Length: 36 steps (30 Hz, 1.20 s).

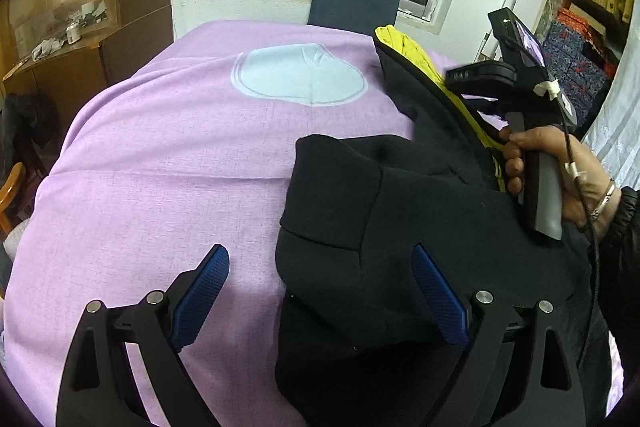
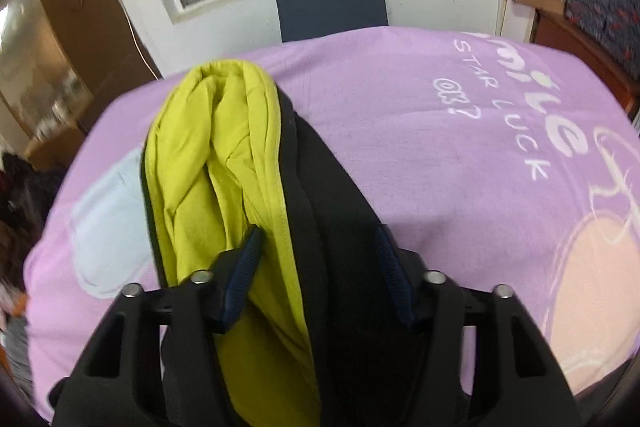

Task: Fold large clothes

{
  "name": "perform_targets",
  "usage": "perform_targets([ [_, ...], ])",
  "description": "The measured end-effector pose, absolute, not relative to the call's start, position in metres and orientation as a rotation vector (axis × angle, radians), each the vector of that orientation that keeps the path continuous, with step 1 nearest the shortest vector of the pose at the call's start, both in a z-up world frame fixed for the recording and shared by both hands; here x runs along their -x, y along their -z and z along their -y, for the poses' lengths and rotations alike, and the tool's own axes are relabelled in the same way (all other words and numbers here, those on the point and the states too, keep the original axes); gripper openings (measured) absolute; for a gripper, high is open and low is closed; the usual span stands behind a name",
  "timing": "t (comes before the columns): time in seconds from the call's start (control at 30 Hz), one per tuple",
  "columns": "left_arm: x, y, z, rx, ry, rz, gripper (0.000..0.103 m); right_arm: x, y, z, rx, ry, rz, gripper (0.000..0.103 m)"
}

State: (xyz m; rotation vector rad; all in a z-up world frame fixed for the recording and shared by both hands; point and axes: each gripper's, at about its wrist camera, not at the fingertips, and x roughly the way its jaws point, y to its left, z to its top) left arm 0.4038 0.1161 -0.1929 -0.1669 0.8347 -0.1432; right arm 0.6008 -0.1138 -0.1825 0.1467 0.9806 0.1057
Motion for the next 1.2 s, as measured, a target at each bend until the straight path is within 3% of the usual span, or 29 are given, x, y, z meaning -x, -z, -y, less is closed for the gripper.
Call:
perform_targets([
  [0.03, -0.405, 0.194, -0.118, 0.179, 0.147, -0.840, 0.093, -0.601, 0.181, 0.111, -0.149, -0.132, -0.975, 0.015],
  [0.13, -0.408, 0.197, -0.127, 0.226, 0.150, -0.855, 0.093, -0.586, 0.162, 0.112, -0.158, -0.176, -0.907, 0.008],
  [0.47, -0.394, 0.182, -0.134, 0.206, 0.124, -0.752, 0.092, -0.436, 0.065, 0.151, -0.141, -0.345, -0.688, 0.008],
  [0.67, -0.354, 0.167, -0.133, 0.246, 0.206, -0.728, 0.092, -0.307, 0.095, 0.189, -0.050, -0.358, -0.788, 0.010],
  [0.7, -0.342, 0.163, -0.134, 0.280, 0.245, -0.729, 0.092, -0.289, 0.107, 0.196, -0.019, -0.333, -0.824, 0.016],
  [0.87, -0.294, 0.160, -0.122, 0.269, 0.329, -0.773, 0.092, -0.235, 0.130, 0.235, -0.197, -0.325, -0.862, 0.023],
  [0.93, -0.287, 0.162, -0.115, 0.265, 0.344, -0.801, 0.092, -0.219, 0.127, 0.249, -0.320, -0.342, -0.819, 0.046],
  [1.03, -0.283, 0.167, -0.100, 0.283, 0.396, -0.847, 0.092, -0.201, 0.121, 0.257, -0.528, -0.424, -0.789, 0.071],
  [1.2, -0.301, 0.174, -0.063, 0.245, 0.463, -0.931, 0.092, -0.212, 0.136, 0.259, -0.645, -0.445, -0.895, 0.074],
])
